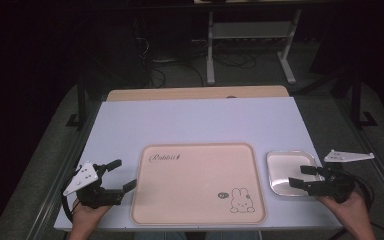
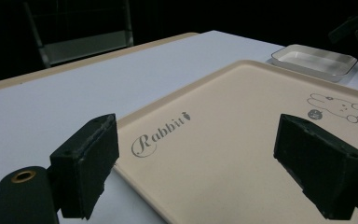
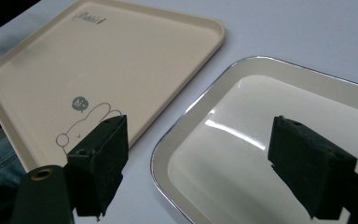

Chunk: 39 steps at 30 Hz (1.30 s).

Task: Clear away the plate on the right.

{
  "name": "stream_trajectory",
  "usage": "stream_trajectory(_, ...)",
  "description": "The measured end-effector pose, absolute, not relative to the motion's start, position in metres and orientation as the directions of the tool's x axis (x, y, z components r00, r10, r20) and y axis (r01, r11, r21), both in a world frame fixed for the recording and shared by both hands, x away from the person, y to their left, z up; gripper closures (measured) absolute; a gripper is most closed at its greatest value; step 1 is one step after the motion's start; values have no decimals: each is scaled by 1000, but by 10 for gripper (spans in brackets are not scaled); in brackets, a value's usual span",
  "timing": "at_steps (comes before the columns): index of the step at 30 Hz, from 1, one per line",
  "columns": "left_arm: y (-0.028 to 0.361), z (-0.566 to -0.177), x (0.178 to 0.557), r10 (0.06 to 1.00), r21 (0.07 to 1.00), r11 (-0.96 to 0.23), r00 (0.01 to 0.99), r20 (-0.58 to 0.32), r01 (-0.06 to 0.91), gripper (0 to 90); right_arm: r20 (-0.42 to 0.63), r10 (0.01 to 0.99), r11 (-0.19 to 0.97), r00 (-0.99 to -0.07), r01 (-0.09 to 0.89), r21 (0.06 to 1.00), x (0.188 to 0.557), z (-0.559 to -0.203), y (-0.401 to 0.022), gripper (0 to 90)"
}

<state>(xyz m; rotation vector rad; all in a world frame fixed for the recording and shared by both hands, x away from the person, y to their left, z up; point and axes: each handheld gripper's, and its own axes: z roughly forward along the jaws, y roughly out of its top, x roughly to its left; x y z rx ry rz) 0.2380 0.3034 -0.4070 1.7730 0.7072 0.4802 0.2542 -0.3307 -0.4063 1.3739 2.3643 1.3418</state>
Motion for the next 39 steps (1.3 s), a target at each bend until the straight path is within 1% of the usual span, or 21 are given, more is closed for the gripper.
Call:
stream_trajectory(5,304,-407,238,675,953,-201,737,-33,226,138,355,741,173,-570,673,719,254,-404,-344,219)
stream_trajectory(8,304,-407,238,673,952,-206,739,-32,228,138,385,730,157,-564,687,710,257,-403,-353,260)
stream_trajectory(10,303,-407,238,672,951,-209,740,-29,226,137,412,717,155,-562,705,692,260,-403,-359,304)
stream_trajectory(15,304,-407,238,674,952,-203,738,-32,227,137,423,725,161,-544,730,664,265,-404,-369,294)
stream_trajectory(21,304,-407,238,675,952,-206,737,-30,227,137,424,747,144,-512,747,649,272,-404,-380,238)
stream_trajectory(24,304,-407,238,674,952,-207,738,-29,226,138,431,751,127,-501,749,650,273,-403,-386,224)
stream_trajectory(34,306,-407,238,677,952,-205,736,-32,230,137,452,763,87,-463,765,638,278,-402,-403,219)
stream_trajectory(39,305,-408,239,674,951,-206,738,-32,230,138,457,771,79,-444,778,623,280,-403,-410,243)
